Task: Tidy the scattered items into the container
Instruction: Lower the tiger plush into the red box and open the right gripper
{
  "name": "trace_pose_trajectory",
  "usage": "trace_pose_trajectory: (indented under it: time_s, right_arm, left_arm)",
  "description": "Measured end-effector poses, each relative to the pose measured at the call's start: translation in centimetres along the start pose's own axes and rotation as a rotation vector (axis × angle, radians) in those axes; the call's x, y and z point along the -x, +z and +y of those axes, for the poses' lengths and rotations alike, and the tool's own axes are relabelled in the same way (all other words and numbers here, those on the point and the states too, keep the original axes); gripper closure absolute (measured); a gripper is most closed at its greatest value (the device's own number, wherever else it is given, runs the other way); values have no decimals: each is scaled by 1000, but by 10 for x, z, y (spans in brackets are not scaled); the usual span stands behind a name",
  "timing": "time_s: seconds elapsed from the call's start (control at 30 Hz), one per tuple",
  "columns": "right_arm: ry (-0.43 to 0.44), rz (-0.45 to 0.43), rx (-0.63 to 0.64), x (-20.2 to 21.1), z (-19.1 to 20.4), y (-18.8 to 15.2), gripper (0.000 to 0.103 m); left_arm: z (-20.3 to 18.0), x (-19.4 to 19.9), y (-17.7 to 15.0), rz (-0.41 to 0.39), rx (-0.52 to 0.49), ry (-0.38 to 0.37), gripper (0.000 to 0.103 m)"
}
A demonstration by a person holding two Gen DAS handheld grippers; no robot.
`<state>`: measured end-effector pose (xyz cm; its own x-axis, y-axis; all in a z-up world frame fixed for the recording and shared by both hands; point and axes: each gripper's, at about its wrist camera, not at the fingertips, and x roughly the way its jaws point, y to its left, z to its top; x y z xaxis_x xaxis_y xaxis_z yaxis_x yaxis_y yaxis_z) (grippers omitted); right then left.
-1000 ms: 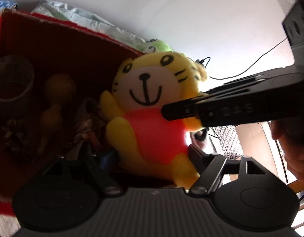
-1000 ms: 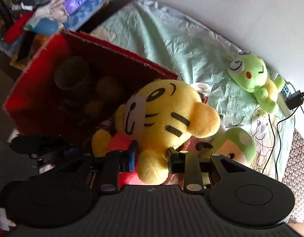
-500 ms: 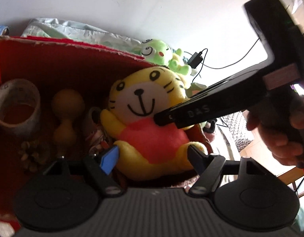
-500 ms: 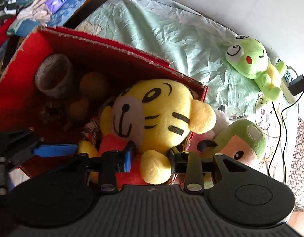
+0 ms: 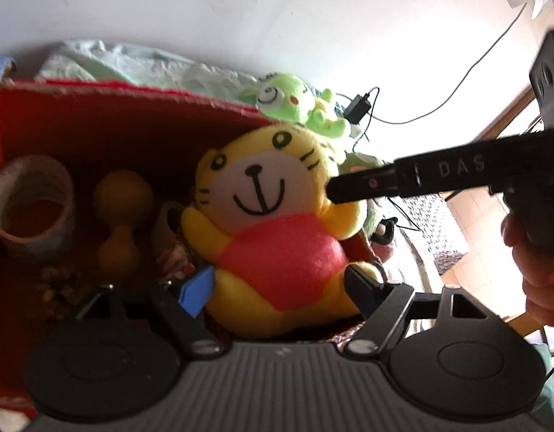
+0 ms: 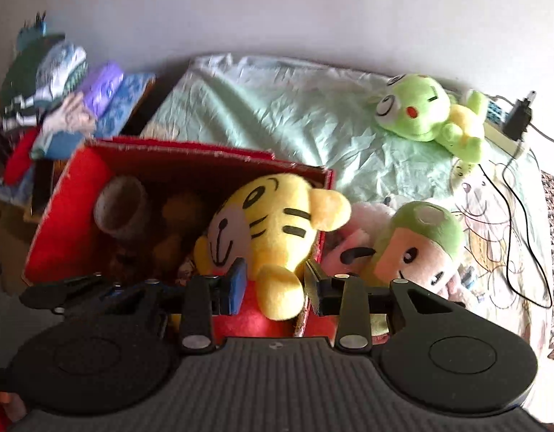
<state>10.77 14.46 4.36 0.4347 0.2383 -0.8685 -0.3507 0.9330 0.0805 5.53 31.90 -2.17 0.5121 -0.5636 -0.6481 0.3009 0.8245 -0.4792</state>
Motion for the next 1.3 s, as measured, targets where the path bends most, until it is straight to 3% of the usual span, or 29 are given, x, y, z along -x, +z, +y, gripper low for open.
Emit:
trace_pose_trajectory:
  time_s: [0.23,0.43,0.6,1.07,1.3]
  right_arm:
    - [37,-40,-136,7,-16,-21,66]
    - [42,-116,-212,23,-17,-44,65]
    - [7,-165,-255,33,-13,-63,65]
    - [23,-182,-236,38,-16,-91,65]
    - [49,-192,-186,42,-17,-92,65]
  left_arm:
    - [-18,18,-2,-27,-68,121,18]
    - [-36,27,0,-56,-134,321,11]
    - [-43,35,-2,-68,-150,430,7]
    - [-61,35,-14,-57,-124,589,2]
    - [-64,34,-15,-59,-52,665,2]
